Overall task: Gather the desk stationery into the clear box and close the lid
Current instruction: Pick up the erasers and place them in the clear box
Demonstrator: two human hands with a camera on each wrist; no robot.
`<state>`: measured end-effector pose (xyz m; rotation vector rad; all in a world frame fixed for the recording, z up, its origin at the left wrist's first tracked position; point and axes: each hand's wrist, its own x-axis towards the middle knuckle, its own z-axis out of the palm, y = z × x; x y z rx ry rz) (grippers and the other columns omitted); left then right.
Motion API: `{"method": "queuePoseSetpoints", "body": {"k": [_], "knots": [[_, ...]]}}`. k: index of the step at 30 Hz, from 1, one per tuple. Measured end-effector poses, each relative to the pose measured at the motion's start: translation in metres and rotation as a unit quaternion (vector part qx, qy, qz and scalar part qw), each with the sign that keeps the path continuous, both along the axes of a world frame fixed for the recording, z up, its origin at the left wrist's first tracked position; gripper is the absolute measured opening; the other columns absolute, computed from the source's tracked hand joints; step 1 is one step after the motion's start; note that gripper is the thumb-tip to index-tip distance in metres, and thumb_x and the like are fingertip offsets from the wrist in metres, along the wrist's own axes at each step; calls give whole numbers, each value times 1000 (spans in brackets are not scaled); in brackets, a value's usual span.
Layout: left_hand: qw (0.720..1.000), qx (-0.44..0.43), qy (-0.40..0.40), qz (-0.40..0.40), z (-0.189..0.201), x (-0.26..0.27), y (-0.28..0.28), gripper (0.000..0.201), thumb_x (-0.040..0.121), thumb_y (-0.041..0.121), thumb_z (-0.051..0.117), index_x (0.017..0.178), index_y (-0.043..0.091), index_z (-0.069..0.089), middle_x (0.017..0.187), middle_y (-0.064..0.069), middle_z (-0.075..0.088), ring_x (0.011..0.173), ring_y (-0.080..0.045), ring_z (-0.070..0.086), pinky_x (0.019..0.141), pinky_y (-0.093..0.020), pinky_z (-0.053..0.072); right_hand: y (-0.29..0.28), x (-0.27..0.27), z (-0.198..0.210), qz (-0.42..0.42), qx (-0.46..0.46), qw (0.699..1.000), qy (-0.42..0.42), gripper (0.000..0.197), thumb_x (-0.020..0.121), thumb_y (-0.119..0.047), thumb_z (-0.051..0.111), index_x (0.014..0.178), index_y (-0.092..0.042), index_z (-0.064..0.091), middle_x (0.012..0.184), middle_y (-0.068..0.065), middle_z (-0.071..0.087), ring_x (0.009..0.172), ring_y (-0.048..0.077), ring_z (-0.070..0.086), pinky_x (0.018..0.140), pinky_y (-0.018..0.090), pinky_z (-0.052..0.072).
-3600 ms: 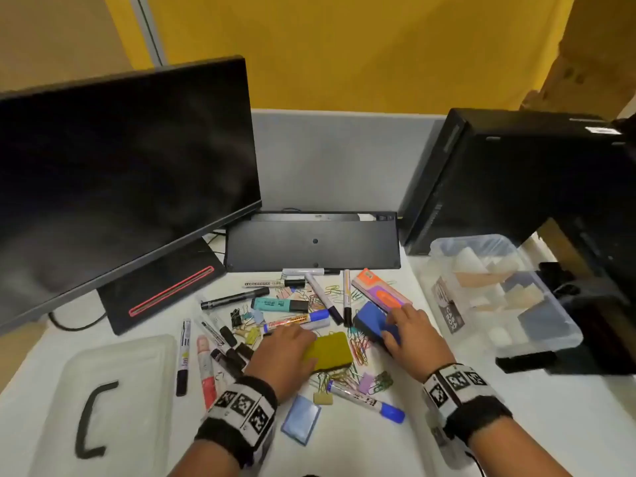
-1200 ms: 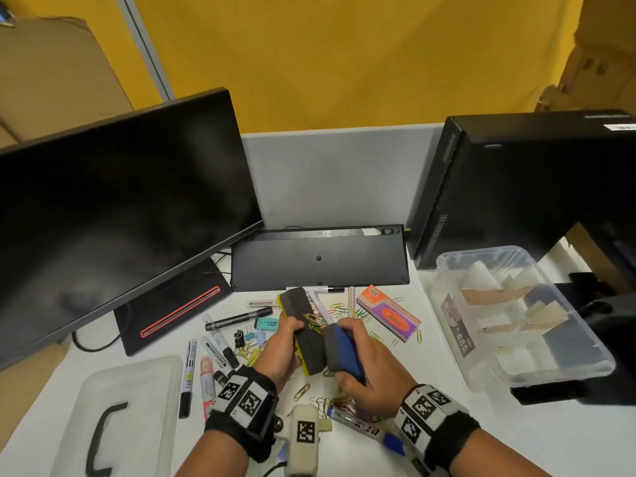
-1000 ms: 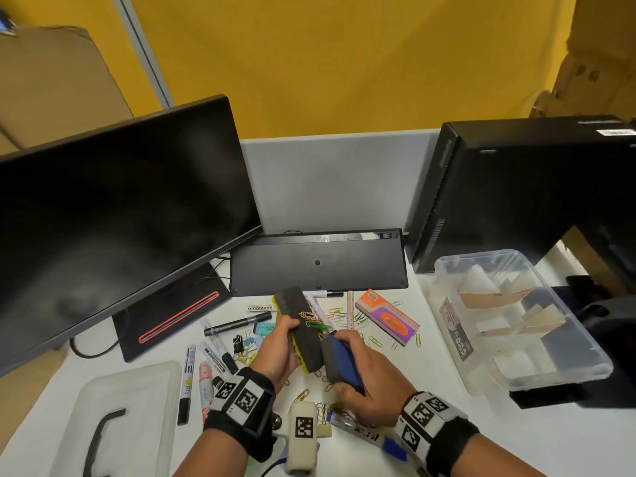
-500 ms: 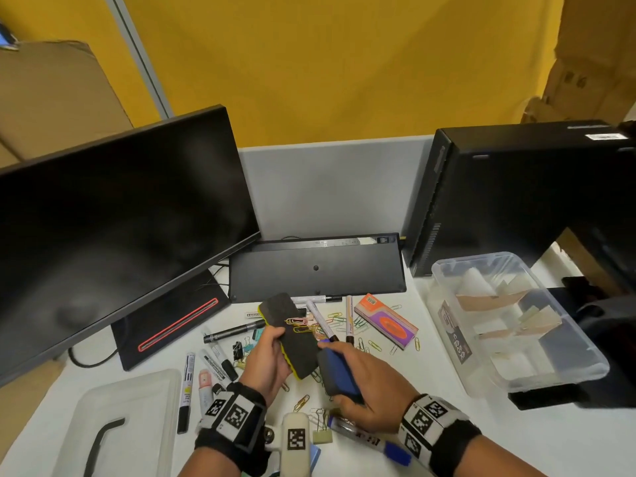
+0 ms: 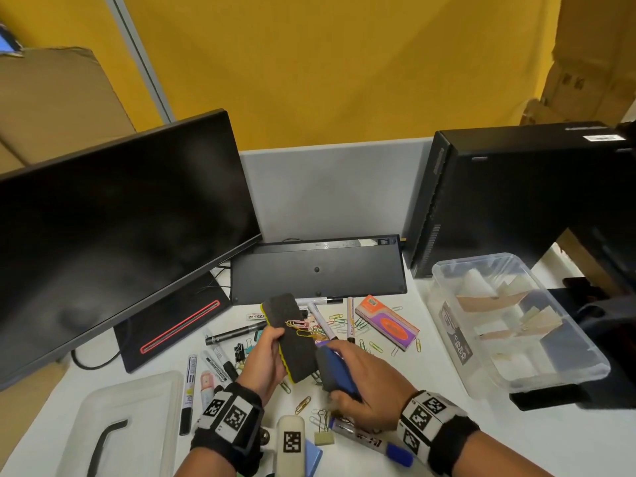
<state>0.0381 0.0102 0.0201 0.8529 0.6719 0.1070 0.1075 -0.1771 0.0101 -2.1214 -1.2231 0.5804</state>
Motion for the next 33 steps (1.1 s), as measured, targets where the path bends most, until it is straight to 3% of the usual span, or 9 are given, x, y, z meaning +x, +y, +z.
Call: {"method": "queuePoseSetpoints", "body": {"k": [2, 5, 11, 16, 20, 22, 25, 29, 33], "knots": [[1000, 0, 7, -2, 1, -1, 1, 34, 98, 20, 31, 114, 5, 58, 117, -21, 65, 113, -33, 58, 103, -45, 40, -4, 4, 2, -5, -18, 1000, -14, 69, 85, -52, 52, 142, -31, 20, 133, -6, 43, 104, 8, 49, 87, 18, 44], [1000, 12, 22, -11, -2, 0, -2, 37, 98, 20, 32, 122, 2, 54, 118, -22, 63, 114, -32, 57, 103, -45, 40, 0, 8, 8, -7, 12, 1000, -24, 66, 84, -48, 56, 139, -32, 24, 128, -8, 45, 101, 6, 50, 87, 19, 46], [1000, -3, 11, -2, -2, 5, -4, 43, 96, 19, 34, 127, -4, 50, 123, -27, 60, 113, -33, 56, 103, -43, 41, 13, 4, 7, 33, 35, 998, -28, 75, 79, -53, 56, 141, -37, 18, 136, -14, 39, 112, 3, 48, 95, 23, 45], [1000, 7, 7, -5, 2, 1, 0, 36, 98, 20, 31, 120, 4, 54, 116, -21, 63, 112, -32, 57, 103, -46, 41, 2, 14, 8, 49, -9, 998, -47, 63, 82, -54, 55, 134, -31, 28, 118, -7, 49, 98, 8, 50, 86, 22, 47], [998, 44, 27, -28, 2, 0, -2, 34, 98, 22, 33, 116, 6, 56, 114, -20, 65, 111, -31, 59, 103, -48, 41, 6, 16, 14, 35, 22, 998, -51, 61, 80, -53, 55, 130, -31, 29, 114, -8, 46, 93, 6, 51, 82, 24, 50], [997, 60, 34, -40, 2, 1, -4, 35, 98, 23, 33, 115, 5, 57, 111, -19, 67, 107, -29, 62, 97, -44, 47, 11, 13, 16, 47, 37, 997, -42, 69, 78, -55, 53, 137, -32, 24, 125, -8, 44, 100, 7, 52, 86, 25, 50], [996, 66, 40, -40, -2, 4, -4, 36, 97, 22, 35, 116, 2, 58, 104, -18, 69, 93, -25, 66, 74, -32, 54, 13, 4, 14, 64, 24, 997, -27, 74, 79, -55, 53, 141, -36, 17, 130, -12, 40, 103, 6, 51, 87, 24, 50], [996, 69, 39, -40, -3, -1, 0, 34, 97, 22, 35, 121, 5, 54, 114, -21, 65, 106, -31, 62, 88, -40, 49, 5, 6, 11, 15, -12, 1000, 3, 64, 83, -52, 54, 137, -35, 24, 116, -11, 48, 94, 7, 55, 81, 22, 51], [997, 61, 33, -38, -5, -10, 5, 30, 96, 17, 36, 118, 9, 53, 114, -17, 65, 108, -30, 60, 89, -40, 47, 2, 15, 17, -119, 60, 978, 158, 35, 98, -32, 44, 133, -32, 39, 113, -15, 54, 100, 1, 56, 89, 26, 50]]}}
